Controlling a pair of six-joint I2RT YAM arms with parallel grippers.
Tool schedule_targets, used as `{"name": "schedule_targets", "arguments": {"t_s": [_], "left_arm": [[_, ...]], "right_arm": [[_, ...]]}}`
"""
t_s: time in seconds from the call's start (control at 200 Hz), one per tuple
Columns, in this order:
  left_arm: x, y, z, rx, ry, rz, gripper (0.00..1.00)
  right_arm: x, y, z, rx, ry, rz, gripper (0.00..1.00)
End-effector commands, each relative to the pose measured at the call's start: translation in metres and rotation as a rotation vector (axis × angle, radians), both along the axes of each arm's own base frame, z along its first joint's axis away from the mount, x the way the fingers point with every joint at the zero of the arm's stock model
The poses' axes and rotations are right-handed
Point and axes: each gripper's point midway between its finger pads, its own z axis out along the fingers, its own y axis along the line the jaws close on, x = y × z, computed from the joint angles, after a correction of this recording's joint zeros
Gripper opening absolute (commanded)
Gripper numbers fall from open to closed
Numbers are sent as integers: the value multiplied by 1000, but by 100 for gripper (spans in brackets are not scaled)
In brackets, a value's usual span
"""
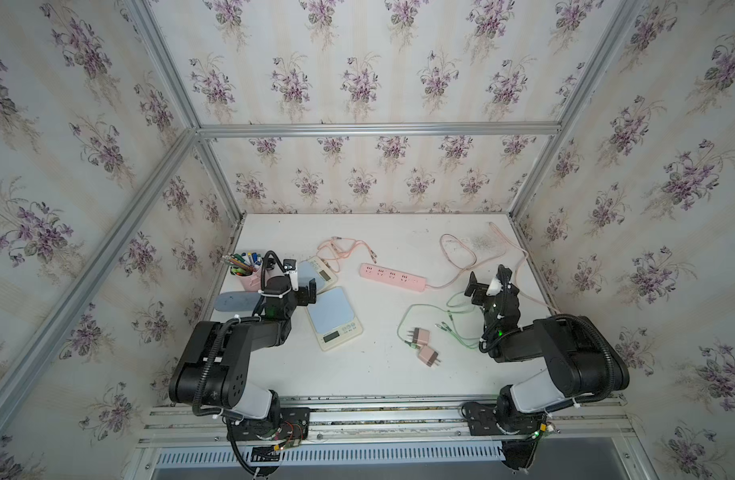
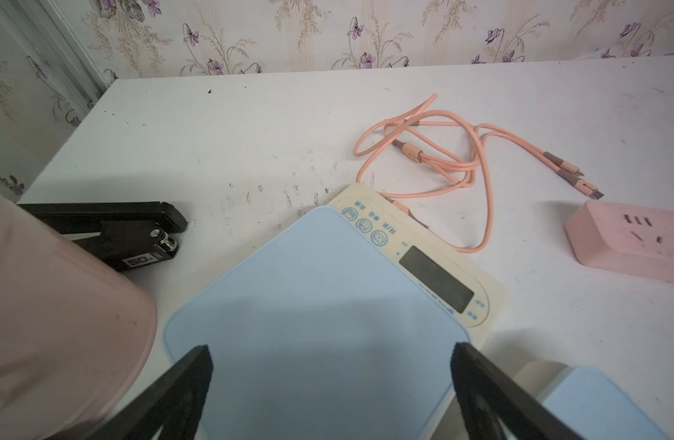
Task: Charge the electronic scale
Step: Pick up the plug from the center of the board.
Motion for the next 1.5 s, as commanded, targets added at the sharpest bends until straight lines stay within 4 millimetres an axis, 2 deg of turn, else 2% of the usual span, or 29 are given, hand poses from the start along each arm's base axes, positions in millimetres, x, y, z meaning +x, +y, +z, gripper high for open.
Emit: {"name": "schedule_targets", "arguments": {"t_s": [0.0,1.259,1.379,1.424,1.444,1.494], "left_arm": [[5,1,9,17,-39,-4,99],[5,1,9,12,-39,-5,99],[-3,-20,20,51,-72,-114,99],[-7,-19,25,60,-86,-93,99],[-8,-19,38,57,-119,-91,99],[-12,-26,48,68,-104,-119,99]], "right_arm": [[2,2,9,-4,-34,9,100],[3,1,9,2,-35,14,100],[1,3,16,-4,-55,29,100],[1,4,20,-5,-45,34,100],[2,4,22,-6,-38,34,100],[5,3,28,5,-9,23,100]]}}
